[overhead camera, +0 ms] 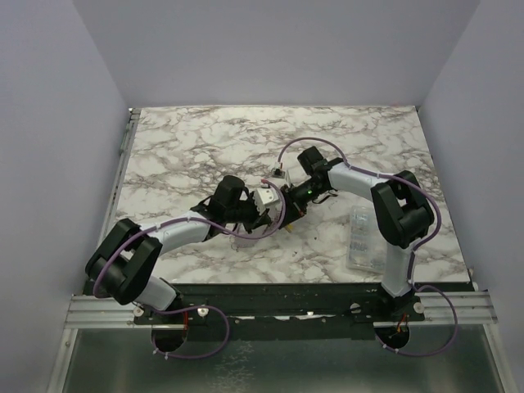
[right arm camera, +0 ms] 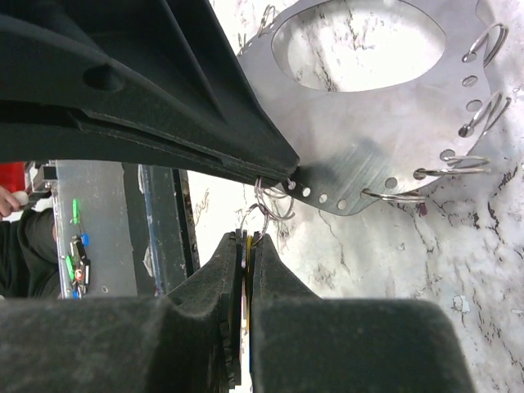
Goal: Remove the keys from the keyring
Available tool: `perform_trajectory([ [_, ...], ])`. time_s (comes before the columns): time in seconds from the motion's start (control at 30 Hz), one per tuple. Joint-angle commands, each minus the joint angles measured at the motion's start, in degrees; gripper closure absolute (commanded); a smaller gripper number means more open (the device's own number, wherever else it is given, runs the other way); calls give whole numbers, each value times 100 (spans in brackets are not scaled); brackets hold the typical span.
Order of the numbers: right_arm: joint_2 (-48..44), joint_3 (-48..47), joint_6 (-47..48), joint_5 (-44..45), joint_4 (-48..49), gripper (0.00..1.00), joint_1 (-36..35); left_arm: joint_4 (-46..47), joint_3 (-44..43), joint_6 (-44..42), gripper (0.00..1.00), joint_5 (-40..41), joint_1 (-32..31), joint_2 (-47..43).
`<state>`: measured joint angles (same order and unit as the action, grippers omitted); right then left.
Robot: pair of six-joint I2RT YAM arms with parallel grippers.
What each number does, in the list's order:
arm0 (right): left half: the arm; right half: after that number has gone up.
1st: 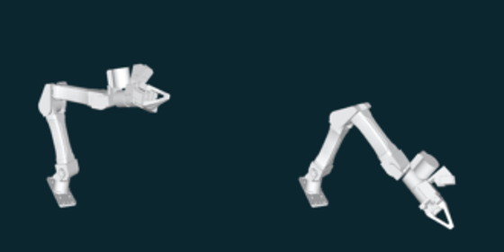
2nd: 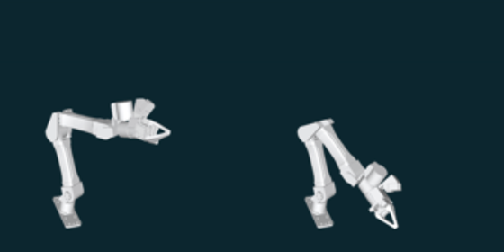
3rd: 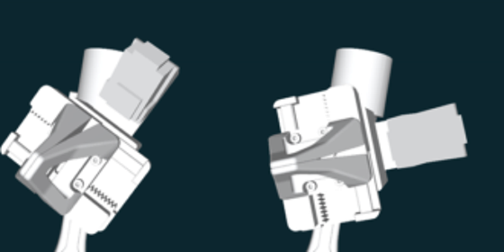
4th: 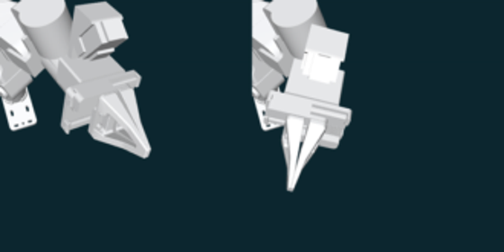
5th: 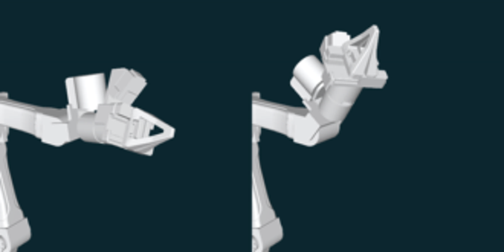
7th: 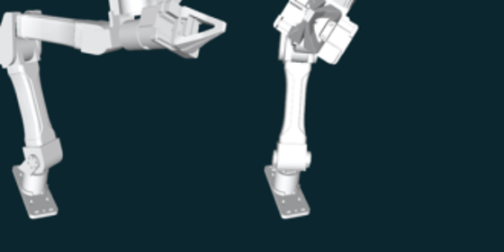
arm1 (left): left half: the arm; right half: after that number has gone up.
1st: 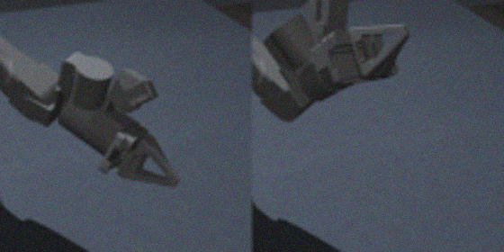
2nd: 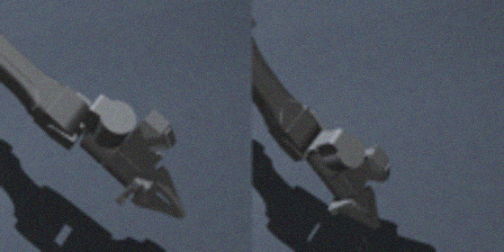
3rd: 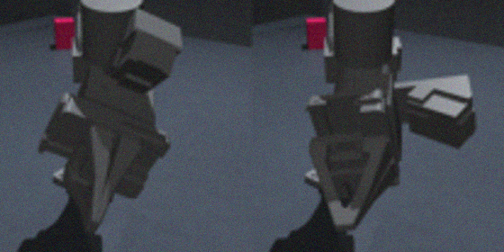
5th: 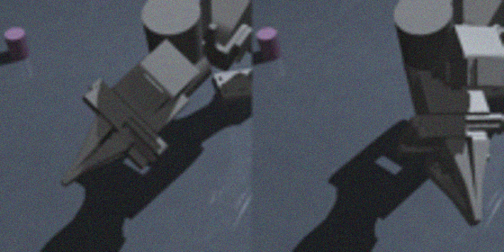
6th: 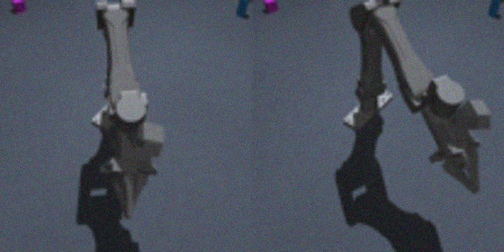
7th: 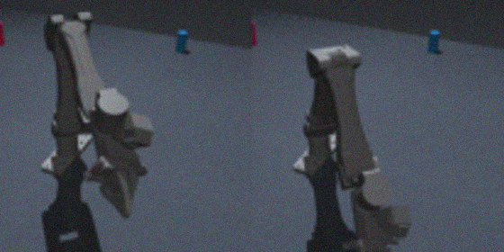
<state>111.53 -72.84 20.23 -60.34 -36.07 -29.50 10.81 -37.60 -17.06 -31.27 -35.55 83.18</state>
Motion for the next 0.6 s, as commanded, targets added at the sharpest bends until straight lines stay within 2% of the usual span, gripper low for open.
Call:
perform_trajectory([
  [0.0, -68, -73, 72, -125, -170, 99, -20, -192, -225, -446, 100, 314, -216, 111],
  [0.3, 2, -116, 98, -121, -231, 99, -25, -898, -456, -1757, 100, 1758, -891, 190],
  [0.4, 7, -118, 103, -112, -233, 99, -21, -970, -474, -1928, 98, 2015, -970, 131],
  [0.5, 26, -101, 148, -123, -240, 99, -13, -1014, -466, -1784, 71, 1843, -910, -27],
  [0.57, 31, -95, 197, -123, -255, 99, -21, -1028, -396, -1661, 55, 1316, -713, -179],
])
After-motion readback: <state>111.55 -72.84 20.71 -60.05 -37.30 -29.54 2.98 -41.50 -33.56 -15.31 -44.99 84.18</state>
